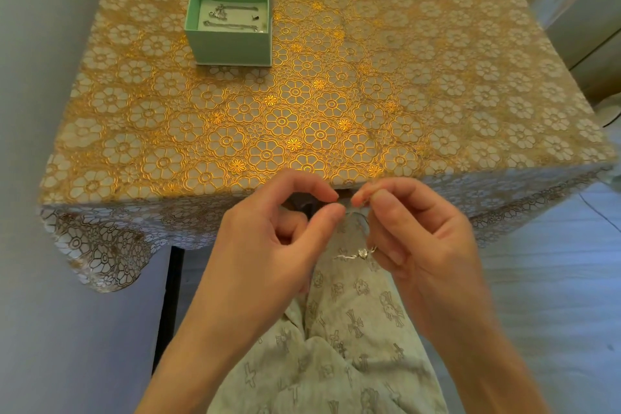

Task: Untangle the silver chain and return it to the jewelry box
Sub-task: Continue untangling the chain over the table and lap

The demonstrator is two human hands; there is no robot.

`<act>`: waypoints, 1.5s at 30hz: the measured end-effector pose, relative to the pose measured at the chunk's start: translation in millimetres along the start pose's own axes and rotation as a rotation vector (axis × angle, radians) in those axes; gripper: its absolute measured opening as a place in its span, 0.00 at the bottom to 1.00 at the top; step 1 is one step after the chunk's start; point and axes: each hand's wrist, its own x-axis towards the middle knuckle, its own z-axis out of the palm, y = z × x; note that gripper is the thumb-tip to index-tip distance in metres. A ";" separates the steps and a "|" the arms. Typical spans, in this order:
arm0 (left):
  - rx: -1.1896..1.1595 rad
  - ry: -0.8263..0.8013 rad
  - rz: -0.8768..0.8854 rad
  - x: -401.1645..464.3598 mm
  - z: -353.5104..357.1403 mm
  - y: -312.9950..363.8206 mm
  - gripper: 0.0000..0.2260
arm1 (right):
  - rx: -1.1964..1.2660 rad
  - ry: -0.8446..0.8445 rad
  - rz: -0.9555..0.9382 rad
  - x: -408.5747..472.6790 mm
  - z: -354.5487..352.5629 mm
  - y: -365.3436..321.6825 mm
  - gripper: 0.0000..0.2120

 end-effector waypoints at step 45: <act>0.298 0.037 -0.034 1.2 7.7 -9.4 0.03 | -0.358 0.157 -0.027 -5.8 11.1 4.8 0.04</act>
